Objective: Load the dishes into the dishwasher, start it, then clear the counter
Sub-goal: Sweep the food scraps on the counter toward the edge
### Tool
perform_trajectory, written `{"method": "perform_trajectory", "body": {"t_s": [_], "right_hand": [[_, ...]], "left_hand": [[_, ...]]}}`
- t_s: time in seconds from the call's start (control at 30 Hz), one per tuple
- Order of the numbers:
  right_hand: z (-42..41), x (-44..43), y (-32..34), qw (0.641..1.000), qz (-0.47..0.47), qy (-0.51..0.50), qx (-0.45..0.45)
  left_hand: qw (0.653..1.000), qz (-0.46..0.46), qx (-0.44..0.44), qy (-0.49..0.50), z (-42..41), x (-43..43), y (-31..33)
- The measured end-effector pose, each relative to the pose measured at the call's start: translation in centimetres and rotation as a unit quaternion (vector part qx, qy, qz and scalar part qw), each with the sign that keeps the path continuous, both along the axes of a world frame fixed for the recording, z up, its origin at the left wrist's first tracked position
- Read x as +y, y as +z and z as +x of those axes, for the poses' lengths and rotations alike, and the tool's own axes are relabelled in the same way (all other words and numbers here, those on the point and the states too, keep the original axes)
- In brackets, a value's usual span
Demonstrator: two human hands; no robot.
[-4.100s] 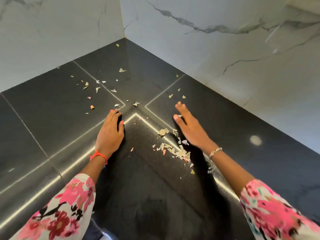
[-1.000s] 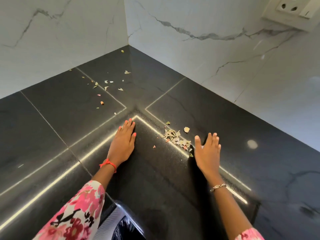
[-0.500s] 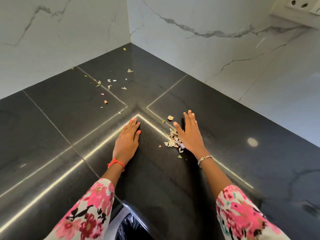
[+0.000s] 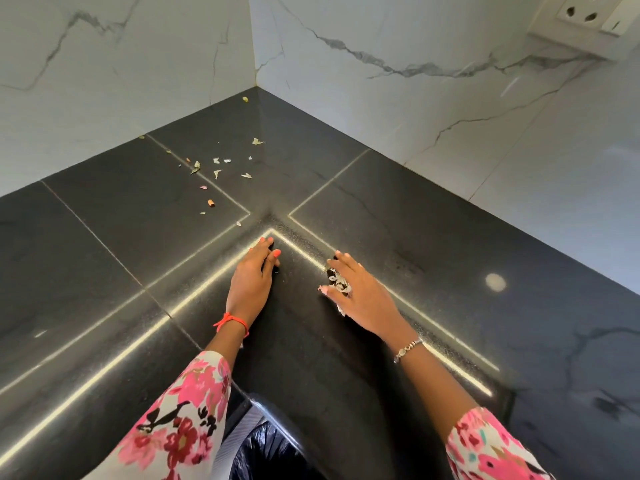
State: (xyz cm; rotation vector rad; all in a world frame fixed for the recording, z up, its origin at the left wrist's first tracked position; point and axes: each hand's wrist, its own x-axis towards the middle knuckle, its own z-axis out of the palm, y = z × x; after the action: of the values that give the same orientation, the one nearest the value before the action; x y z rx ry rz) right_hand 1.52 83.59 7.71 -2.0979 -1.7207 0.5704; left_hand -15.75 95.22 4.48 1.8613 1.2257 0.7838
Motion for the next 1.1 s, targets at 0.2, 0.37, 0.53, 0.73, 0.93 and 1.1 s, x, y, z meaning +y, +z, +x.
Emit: {"method": "perform_trajectory", "body": {"t_s": [0.2,0.37,0.53,0.73,0.93,1.1], "right_hand": [[-1.2,-3.2,-0.8,0.997,0.017,0.016,-0.071],[-1.6,-5.3,-0.8,0.995,0.075,-0.013,-0.056],[-2.2,-3.5,1.1,0.934,0.209,-0.237,0.17],[-6.6,-2.1,4.6,0.843,0.197,-0.27,0.423],[-9.0,-3.6,4.0,0.978,0.092,-0.054,0.179],[-9.4,-3.3,6.0,0.923,0.173,-0.113,0.325]], "left_hand": [[1.0,0.008,-0.02,0.003,0.0,-0.3,0.8],[0.981,-0.062,-0.162,0.082,0.0,-2.5,2.3],[0.874,-0.256,-0.391,0.133,1.5,-6.9,4.0],[0.63,-0.567,-0.519,0.11,3.3,-9.7,4.8],[0.562,-0.572,-0.594,0.065,3.4,-10.1,5.3],[0.532,-0.593,-0.599,0.078,2.6,-9.4,5.8]]}}
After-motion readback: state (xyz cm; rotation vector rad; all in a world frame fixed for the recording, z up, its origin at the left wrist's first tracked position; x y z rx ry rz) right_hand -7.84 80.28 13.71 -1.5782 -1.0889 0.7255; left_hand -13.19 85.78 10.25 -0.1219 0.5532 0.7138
